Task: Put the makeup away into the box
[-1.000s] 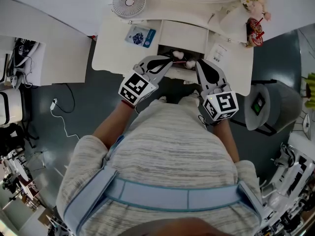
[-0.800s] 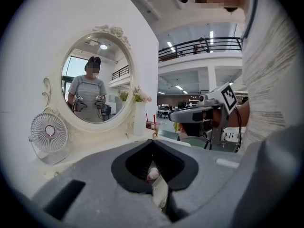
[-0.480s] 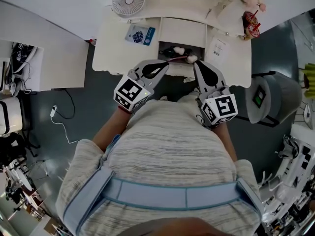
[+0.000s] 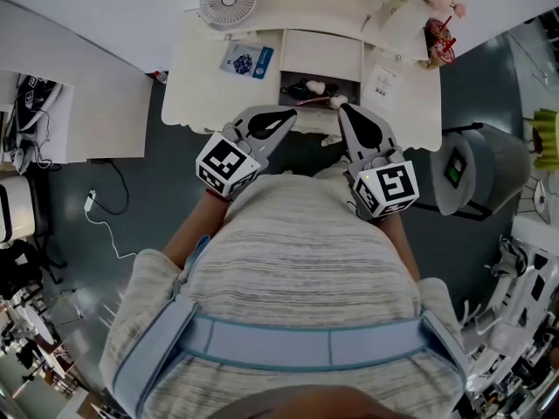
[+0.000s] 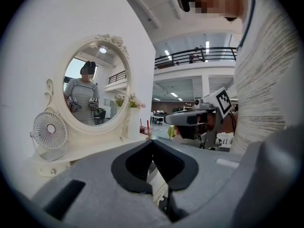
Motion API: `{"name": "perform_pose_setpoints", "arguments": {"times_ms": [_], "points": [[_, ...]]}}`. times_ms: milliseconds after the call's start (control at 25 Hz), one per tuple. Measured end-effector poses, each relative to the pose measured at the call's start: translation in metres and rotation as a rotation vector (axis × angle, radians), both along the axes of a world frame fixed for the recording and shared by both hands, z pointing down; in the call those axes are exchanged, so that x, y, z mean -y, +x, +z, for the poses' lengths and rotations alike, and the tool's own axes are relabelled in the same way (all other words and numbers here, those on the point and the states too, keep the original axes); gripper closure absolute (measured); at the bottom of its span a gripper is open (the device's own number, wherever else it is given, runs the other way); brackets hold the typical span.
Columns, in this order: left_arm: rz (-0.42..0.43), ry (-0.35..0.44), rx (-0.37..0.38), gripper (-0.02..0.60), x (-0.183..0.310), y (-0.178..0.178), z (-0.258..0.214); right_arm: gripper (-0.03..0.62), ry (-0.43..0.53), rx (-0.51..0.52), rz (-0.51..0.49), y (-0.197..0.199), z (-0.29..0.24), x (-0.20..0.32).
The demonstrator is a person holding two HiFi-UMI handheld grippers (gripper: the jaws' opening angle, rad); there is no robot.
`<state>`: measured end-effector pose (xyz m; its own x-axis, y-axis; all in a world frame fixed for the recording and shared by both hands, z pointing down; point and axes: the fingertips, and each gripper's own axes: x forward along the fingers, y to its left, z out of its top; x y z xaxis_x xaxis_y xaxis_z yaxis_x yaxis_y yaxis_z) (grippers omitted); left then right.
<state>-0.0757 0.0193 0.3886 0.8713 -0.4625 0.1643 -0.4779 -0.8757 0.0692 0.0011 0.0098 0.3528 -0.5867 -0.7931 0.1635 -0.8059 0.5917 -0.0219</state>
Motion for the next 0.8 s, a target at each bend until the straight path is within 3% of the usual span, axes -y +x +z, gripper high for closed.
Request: {"name": "perform_pose_setpoints", "arguments": {"times_ms": [800], "points": [[0.039,-0.024,-0.025,0.568,-0.005,0.0088,0.0015,0.586,-0.008,-0.025,-0.026,-0.0038,-0.0017,-0.0014]]}}
